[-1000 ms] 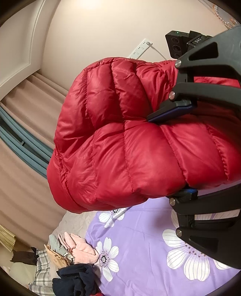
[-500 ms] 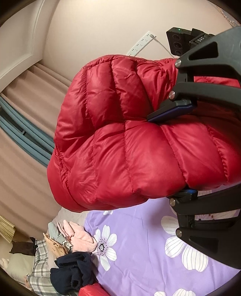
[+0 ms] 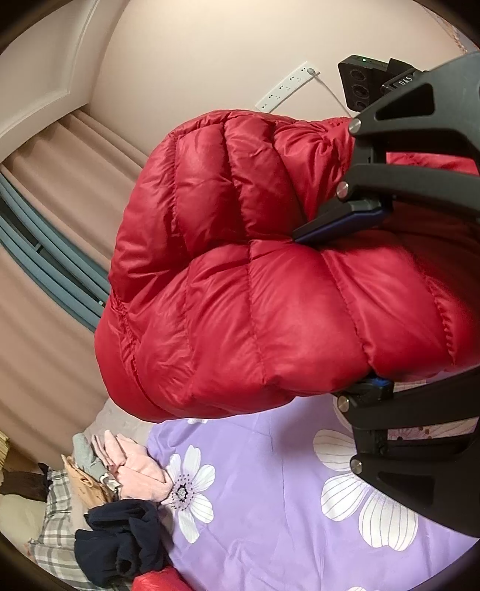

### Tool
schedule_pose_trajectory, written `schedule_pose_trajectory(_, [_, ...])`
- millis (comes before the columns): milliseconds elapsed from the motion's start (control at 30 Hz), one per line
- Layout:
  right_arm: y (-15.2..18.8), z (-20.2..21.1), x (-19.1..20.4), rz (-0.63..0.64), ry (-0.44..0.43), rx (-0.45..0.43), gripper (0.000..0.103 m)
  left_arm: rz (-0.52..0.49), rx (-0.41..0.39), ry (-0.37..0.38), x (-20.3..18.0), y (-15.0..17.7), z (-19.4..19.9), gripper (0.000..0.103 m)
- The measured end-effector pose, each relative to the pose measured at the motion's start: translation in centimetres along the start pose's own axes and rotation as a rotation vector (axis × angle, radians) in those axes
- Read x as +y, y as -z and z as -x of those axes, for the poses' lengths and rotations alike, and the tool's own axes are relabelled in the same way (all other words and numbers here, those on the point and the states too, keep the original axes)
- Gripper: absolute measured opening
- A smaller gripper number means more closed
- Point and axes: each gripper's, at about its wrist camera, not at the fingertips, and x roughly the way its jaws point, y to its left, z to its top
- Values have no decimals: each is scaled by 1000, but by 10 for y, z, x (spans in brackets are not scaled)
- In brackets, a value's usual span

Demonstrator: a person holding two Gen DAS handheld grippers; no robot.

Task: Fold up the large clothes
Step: 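Hold the lifted jacket bundle steady with both grippers, then carry the red jacket bundle with both grippers and lower it toward the duvet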

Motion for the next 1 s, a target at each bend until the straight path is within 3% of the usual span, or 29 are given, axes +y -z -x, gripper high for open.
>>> schedule_pose_trajectory(267, [-2, -8, 3, -24, 50, 18, 58, 38, 22, -33, 16, -3, -18, 58])
schedule_pose_trajectory(533, [4, -21, -3, -42, 15, 35, 59, 39, 2, -81, 26, 4, -13, 58])
schedule_pose_trajectory(1000, [5, -20, 5, -6, 53, -9, 59, 42, 2, -43, 21, 0, -17, 59])
